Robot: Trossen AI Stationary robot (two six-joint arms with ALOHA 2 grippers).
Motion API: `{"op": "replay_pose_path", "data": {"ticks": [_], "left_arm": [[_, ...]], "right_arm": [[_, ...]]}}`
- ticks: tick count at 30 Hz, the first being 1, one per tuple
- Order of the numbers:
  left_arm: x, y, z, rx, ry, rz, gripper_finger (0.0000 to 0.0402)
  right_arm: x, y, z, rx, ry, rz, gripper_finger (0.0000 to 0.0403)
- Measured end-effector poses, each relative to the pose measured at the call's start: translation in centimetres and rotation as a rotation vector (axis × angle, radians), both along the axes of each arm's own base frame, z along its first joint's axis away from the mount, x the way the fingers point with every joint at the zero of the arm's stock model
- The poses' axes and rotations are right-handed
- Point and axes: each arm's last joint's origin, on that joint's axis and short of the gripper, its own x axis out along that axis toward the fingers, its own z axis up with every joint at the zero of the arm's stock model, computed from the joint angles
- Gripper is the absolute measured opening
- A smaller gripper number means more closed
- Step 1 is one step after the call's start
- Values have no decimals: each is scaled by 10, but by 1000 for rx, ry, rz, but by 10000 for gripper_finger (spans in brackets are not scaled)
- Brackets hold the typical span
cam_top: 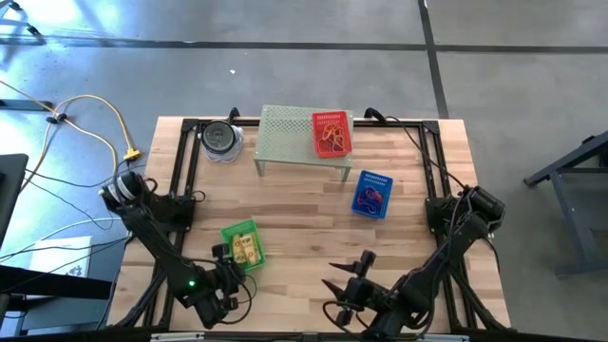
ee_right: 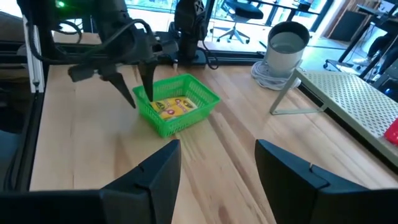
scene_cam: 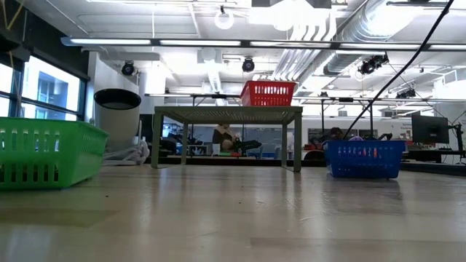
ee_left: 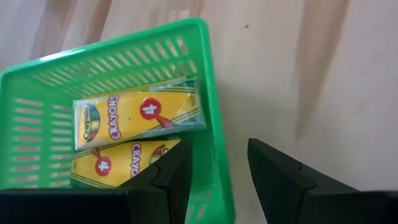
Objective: Pick & Place Office Desk Supplies
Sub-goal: Put the green on the shelf
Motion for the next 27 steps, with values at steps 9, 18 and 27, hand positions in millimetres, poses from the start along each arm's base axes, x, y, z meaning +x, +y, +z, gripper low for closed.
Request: {"op": "replay_pose_path", "data": {"ticks": [9, 18, 27], "left_arm": [[1, 4, -4, 40, -35, 69, 147], [-15, -1, -11, -10, 2, 102, 147], [-15, 5, -16, -15, 14, 140, 114]], "right_arm": [[0, 1, -1, 22, 40, 36, 195], [0, 0, -3, 69, 49, 30, 195], [-1, -1, -4, 101, 57, 22, 195]]}}
